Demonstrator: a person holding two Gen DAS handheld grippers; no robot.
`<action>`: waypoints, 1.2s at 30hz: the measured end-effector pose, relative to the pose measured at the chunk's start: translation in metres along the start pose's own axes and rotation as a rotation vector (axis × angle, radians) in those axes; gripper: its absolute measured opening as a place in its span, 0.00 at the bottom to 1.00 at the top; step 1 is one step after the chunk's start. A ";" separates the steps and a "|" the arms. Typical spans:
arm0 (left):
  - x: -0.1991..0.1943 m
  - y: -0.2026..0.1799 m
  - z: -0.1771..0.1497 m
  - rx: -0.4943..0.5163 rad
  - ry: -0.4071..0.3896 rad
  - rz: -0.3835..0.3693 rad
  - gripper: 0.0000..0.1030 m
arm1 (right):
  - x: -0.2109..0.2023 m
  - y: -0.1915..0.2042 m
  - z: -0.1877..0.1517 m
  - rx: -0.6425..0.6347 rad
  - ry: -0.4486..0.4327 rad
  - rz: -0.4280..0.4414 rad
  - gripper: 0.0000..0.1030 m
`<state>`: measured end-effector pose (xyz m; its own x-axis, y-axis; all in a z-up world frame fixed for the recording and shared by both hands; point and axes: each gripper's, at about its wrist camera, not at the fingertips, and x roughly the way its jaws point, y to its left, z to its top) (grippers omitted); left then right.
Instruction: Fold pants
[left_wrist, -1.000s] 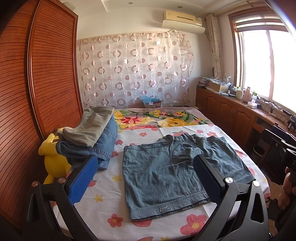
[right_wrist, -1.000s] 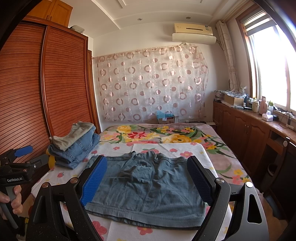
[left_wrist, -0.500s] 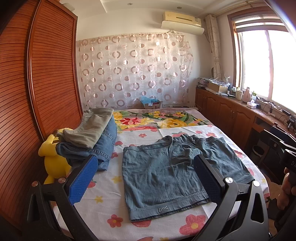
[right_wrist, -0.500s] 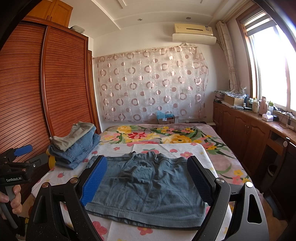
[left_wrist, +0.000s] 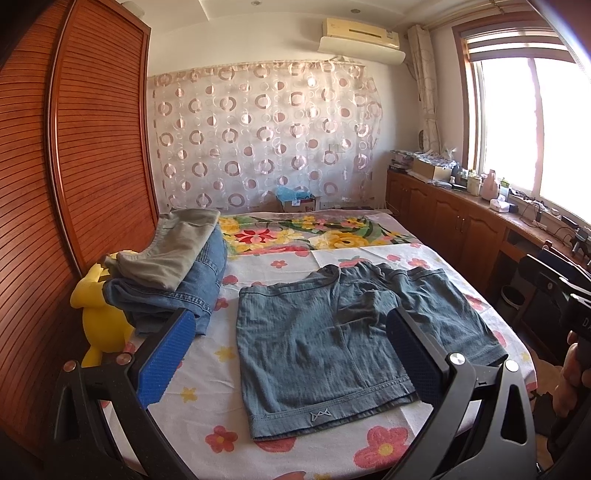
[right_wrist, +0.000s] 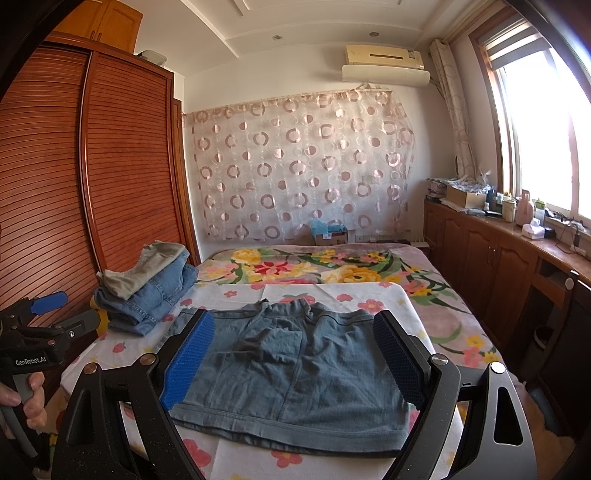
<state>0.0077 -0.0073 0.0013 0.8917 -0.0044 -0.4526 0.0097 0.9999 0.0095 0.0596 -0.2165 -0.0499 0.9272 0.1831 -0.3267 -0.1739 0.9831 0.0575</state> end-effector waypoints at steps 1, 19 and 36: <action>0.002 -0.002 0.001 0.001 0.004 -0.002 1.00 | 0.001 -0.001 0.000 0.001 0.002 -0.002 0.86; 0.047 -0.012 -0.002 0.063 0.033 -0.042 1.00 | 0.022 -0.017 -0.004 -0.013 0.043 -0.034 0.86; 0.126 -0.011 -0.026 0.110 0.173 -0.090 1.00 | 0.070 -0.064 0.002 -0.030 0.159 -0.074 0.84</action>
<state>0.1082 -0.0187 -0.0793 0.7940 -0.0822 -0.6023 0.1439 0.9881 0.0549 0.1359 -0.2665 -0.0746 0.8743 0.1050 -0.4739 -0.1191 0.9929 0.0003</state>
